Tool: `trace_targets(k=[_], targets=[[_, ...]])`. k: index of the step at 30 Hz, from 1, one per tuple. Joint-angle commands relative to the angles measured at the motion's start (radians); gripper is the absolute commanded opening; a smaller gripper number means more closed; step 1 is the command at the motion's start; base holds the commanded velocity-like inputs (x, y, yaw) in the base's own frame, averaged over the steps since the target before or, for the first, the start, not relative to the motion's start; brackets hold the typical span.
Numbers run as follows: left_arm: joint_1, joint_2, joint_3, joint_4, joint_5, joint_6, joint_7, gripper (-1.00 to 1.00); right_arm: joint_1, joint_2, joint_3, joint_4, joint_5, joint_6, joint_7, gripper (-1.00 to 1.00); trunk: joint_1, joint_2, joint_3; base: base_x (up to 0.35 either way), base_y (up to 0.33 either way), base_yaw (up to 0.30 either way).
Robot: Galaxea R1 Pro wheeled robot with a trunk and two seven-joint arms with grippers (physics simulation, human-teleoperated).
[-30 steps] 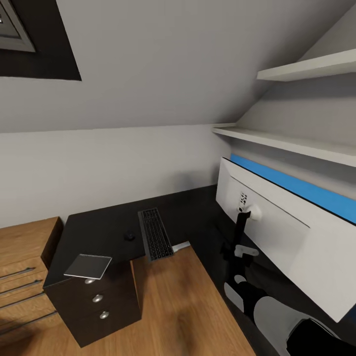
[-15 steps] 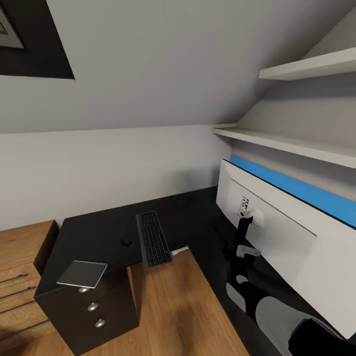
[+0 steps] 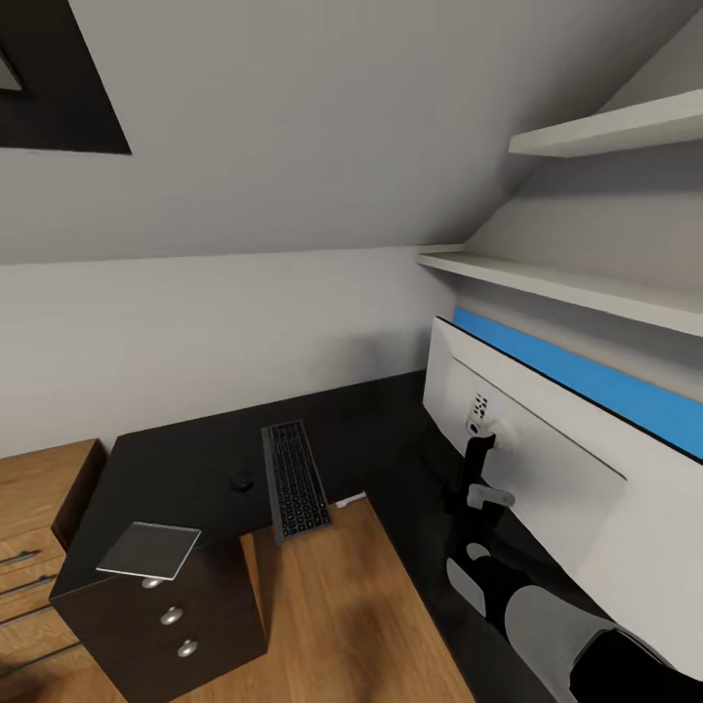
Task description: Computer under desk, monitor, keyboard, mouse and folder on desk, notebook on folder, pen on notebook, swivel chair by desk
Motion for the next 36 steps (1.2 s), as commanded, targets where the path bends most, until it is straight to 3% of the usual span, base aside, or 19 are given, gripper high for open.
trace_targets(k=[1, 36], targets=[[0.000, 0.001, -0.002, -0.003, 0.008, 0.004, 0.007, 1.00, -0.001, 0.000, 0.009, 0.000, -0.007, -0.003, -0.005, 1.00, 0.000, -0.001, -0.001, 0.016, -0.014, 0.000], [0.000, 0.001, -0.002, -0.001, 0.008, 0.005, 0.008, 1.00, -0.001, 0.000, 0.009, 0.000, -0.007, -0.003, -0.005, 1.00, 0.000, -0.001, -0.001, 0.050, -0.006, 0.000]])
